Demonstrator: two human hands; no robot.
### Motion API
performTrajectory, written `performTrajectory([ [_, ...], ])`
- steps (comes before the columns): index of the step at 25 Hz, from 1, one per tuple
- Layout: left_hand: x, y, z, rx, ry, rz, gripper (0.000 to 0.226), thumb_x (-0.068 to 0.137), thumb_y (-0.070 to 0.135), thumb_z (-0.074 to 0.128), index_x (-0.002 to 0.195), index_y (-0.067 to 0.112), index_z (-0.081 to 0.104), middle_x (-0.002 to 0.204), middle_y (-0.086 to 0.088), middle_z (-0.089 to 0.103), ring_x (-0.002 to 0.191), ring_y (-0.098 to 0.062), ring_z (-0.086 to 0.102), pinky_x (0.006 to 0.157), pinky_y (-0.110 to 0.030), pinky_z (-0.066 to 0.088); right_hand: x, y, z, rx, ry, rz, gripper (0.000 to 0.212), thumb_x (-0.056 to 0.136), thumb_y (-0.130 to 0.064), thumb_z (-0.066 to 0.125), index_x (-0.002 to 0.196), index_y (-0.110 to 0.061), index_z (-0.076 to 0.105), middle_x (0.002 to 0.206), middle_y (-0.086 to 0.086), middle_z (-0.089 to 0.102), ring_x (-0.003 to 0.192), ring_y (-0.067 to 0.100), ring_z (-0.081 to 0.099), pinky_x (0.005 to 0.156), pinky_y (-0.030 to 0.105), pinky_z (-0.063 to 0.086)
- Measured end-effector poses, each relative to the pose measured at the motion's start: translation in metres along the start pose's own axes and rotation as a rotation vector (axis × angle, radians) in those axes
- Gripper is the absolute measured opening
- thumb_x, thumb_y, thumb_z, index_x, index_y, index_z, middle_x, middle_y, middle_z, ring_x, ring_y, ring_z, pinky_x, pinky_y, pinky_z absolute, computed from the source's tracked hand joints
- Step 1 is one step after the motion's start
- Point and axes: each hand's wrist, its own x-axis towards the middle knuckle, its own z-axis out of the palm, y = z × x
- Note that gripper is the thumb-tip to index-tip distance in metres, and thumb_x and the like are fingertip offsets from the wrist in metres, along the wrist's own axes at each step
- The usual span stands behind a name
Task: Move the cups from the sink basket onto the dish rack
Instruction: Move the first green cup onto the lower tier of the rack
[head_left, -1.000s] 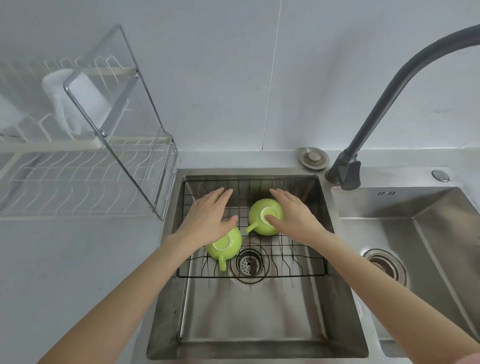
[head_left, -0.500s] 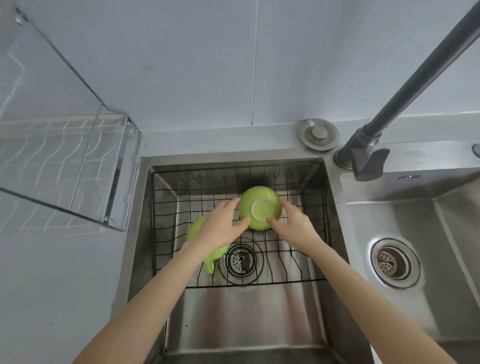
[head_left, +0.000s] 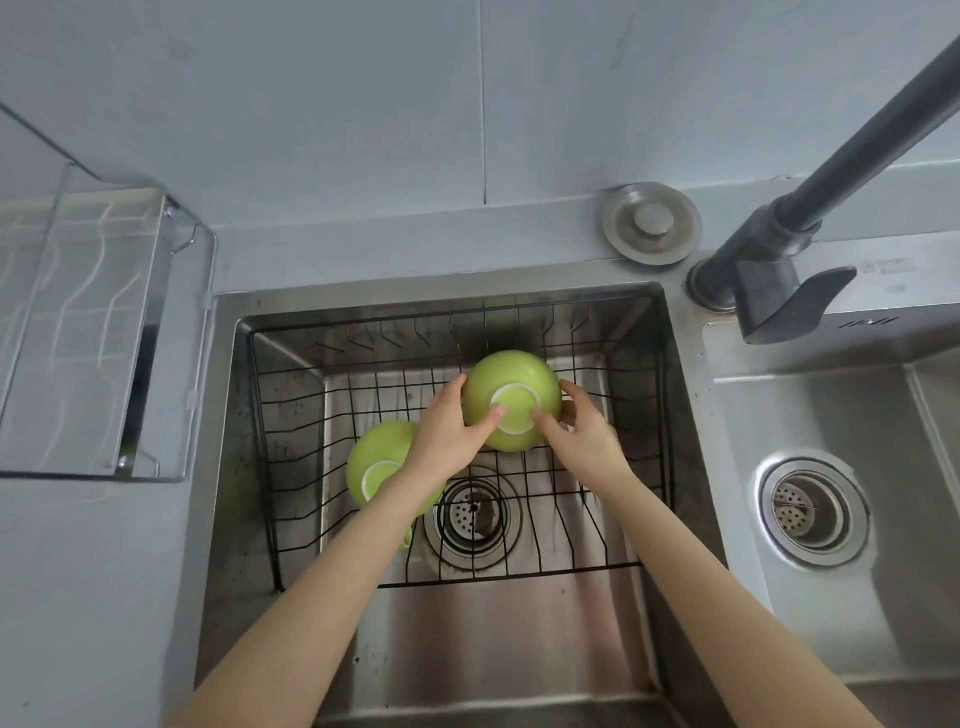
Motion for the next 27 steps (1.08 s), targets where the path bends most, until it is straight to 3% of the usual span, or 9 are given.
performTrajectory([
  [10, -0.002, -0.004, -0.003, -0.164, -0.012, -0.042, 0.061, 0.084, 0.028, 0.06, 0.138, 0.012, 0.036, 0.139, -0.007, 0.049, 0.126, -0.023, 0.048, 0.101, -0.03, 0.038, -0.008, 0.0, 0.005, 0.041, 0.063, -0.018, 0.056, 0.088, -0.023, 0.058, 0.138, -0.012, 0.037, 0.132, 0.012, 0.054, 0.119, 0.025, 0.053, 0.086, 0.024, 0.04],
  [13, -0.016, -0.003, -0.007, -0.198, 0.018, -0.03, 0.057, 0.082, 0.028, 0.062, 0.133, 0.011, 0.042, 0.134, -0.007, 0.054, 0.123, -0.022, 0.05, 0.093, -0.025, 0.039, -0.025, -0.004, 0.005, 0.052, 0.124, -0.055, 0.055, 0.087, -0.024, 0.059, 0.138, -0.014, 0.04, 0.13, 0.009, 0.057, 0.119, 0.021, 0.053, 0.091, 0.023, 0.04],
  [16, -0.039, 0.004, -0.013, -0.267, 0.064, -0.046, 0.058, 0.081, 0.029, 0.064, 0.132, 0.011, 0.043, 0.128, -0.005, 0.056, 0.117, -0.018, 0.053, 0.089, -0.021, 0.038, -0.048, -0.01, 0.003, 0.099, 0.196, -0.094, 0.049, 0.086, -0.025, 0.06, 0.133, -0.021, 0.046, 0.123, 0.004, 0.061, 0.103, 0.011, 0.052, 0.086, 0.018, 0.037],
  [18, -0.06, 0.006, -0.018, -0.351, 0.07, -0.081, 0.065, 0.08, 0.033, 0.065, 0.136, 0.014, 0.038, 0.117, 0.001, 0.055, 0.111, -0.016, 0.053, 0.093, -0.023, 0.038, -0.067, -0.012, 0.0, 0.138, 0.228, -0.121, 0.046, 0.085, -0.026, 0.061, 0.13, -0.024, 0.05, 0.115, 0.001, 0.064, 0.097, 0.008, 0.052, 0.08, 0.011, 0.039],
  [21, -0.091, 0.001, -0.023, -0.464, 0.048, -0.117, 0.073, 0.077, 0.037, 0.067, 0.139, 0.019, 0.034, 0.108, 0.004, 0.056, 0.106, -0.022, 0.06, 0.103, -0.039, 0.045, -0.098, -0.016, -0.004, 0.14, 0.239, -0.173, 0.041, 0.086, -0.024, 0.061, 0.126, -0.023, 0.054, 0.096, -0.005, 0.06, 0.089, 0.01, 0.053, 0.063, -0.003, 0.04],
  [23, -0.115, -0.002, -0.025, -0.561, 0.023, -0.114, 0.062, 0.079, 0.033, 0.066, 0.133, 0.02, 0.041, 0.096, 0.006, 0.057, 0.093, -0.02, 0.062, 0.094, -0.04, 0.052, -0.121, -0.018, -0.003, 0.116, 0.245, -0.214, 0.039, 0.086, -0.024, 0.061, 0.124, -0.023, 0.056, 0.095, -0.004, 0.06, 0.094, 0.016, 0.057, 0.067, 0.004, 0.041],
  [27, -0.161, -0.013, -0.03, -0.745, 0.018, -0.082, 0.042, 0.081, 0.024, 0.064, 0.12, 0.016, 0.051, 0.096, -0.004, 0.061, 0.077, -0.014, 0.061, 0.068, -0.024, 0.058, -0.164, -0.019, 0.007, 0.075, 0.246, -0.323, 0.041, 0.084, -0.028, 0.062, 0.124, -0.023, 0.056, 0.119, -0.002, 0.064, 0.108, 0.014, 0.056, 0.096, 0.028, 0.045],
])
